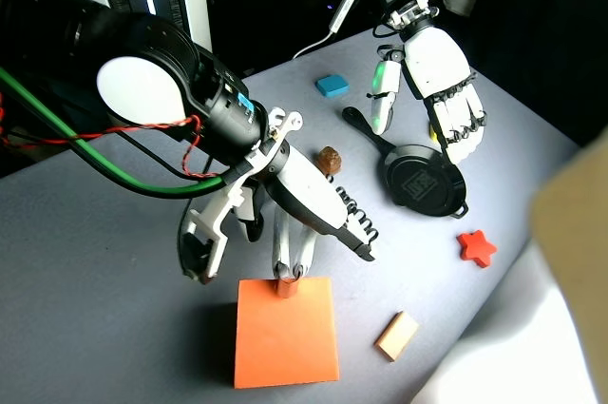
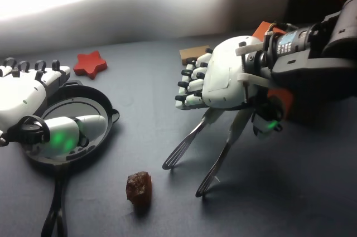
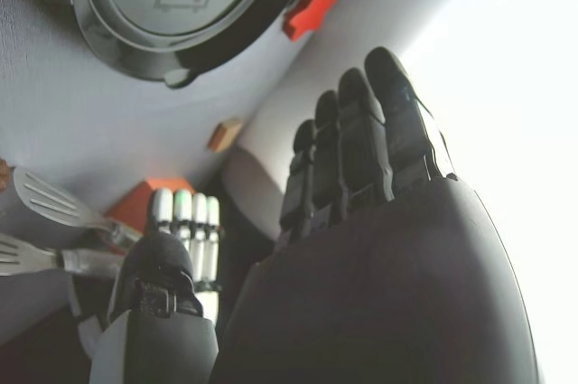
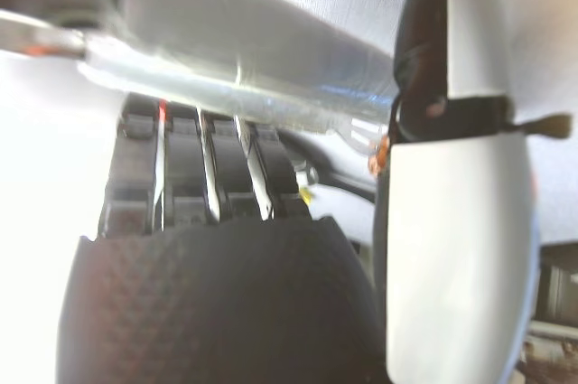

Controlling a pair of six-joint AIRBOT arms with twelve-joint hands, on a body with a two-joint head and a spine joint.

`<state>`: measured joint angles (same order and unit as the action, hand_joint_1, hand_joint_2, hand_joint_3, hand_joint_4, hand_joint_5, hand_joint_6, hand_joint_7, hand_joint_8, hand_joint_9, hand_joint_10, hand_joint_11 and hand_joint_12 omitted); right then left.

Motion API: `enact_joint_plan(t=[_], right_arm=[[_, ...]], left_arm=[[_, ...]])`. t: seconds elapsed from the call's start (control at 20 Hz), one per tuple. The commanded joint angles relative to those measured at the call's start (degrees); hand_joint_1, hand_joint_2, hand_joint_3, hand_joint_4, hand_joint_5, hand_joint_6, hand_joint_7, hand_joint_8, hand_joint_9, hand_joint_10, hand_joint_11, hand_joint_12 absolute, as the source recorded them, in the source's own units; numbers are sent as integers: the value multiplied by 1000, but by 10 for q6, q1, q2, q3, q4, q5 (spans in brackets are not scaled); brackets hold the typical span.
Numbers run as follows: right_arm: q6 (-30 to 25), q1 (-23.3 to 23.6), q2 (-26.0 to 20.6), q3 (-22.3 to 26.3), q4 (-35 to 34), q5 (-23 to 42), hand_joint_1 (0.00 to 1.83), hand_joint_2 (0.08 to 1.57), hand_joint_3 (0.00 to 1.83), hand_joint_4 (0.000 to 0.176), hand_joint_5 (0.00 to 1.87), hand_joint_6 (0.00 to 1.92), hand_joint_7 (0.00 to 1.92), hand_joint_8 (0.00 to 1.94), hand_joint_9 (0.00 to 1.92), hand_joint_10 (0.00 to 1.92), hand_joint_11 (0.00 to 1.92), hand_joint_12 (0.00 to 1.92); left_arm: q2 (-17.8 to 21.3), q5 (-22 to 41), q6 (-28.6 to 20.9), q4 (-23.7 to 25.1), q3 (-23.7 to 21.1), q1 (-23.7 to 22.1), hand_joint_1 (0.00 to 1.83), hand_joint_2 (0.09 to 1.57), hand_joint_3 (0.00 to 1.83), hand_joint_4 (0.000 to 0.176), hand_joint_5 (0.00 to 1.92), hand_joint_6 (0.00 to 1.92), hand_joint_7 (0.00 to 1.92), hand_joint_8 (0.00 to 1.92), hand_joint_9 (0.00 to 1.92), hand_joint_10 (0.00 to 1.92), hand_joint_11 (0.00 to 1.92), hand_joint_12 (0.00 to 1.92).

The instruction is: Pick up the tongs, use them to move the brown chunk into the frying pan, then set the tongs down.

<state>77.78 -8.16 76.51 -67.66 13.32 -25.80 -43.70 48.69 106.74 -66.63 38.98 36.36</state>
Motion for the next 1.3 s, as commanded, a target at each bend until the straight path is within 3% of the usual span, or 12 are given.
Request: enact_joint_plan(t=[0.0,0.2,0.75,1.0,1.05,1.1,1.15,1.25], right_arm=[[0,2,-1,-5,11,48,1092,860,0,0,0,0,0,0,0,0,0,0],[0,-6,11,-27,12,50,1038,863,0,0,0,0,0,0,0,0,0,0],[-14,-21,26,-49,12,57,1013,882,3,0,0,0,0,0,0,0,0,0],[-16,-24,27,-53,12,59,1096,870,0,0,0,0,52,20,41,17,28,16],[-16,-24,27,-53,12,59,1065,885,0,0,26,3,98,4,78,32,5,300],[-16,-24,27,-53,12,59,1065,885,0,0,26,3,98,4,78,32,5,300],[-17,-24,27,-53,12,59,1084,887,0,0,126,37,218,24,197,86,0,906],[-18,-23,27,-53,12,59,1062,891,0,0,208,70,320,40,276,131,0,1160]], left_arm=[[2,49,3,30,4,-9,0,1158,5,0,62,0,128,0,138,0,0,472],[1,49,4,30,4,-12,0,1178,6,2,53,1,114,2,119,2,0,402],[-9,49,20,30,3,-25,0,1159,0,0,94,10,137,4,143,5,0,474],[-10,49,22,30,3,-21,0,1159,0,0,87,2,143,3,146,3,0,509],[-9,49,22,30,3,-21,0,1156,0,0,80,1,129,2,138,2,0,481],[-9,50,22,30,3,-21,0,1156,0,0,80,1,129,2,138,2,0,481],[-9,51,22,30,3,-21,0,1148,0,0,114,10,166,11,171,10,0,539],[-9,53,21,30,3,-22,0,1150,0,0,107,3,168,4,175,5,0,533]])
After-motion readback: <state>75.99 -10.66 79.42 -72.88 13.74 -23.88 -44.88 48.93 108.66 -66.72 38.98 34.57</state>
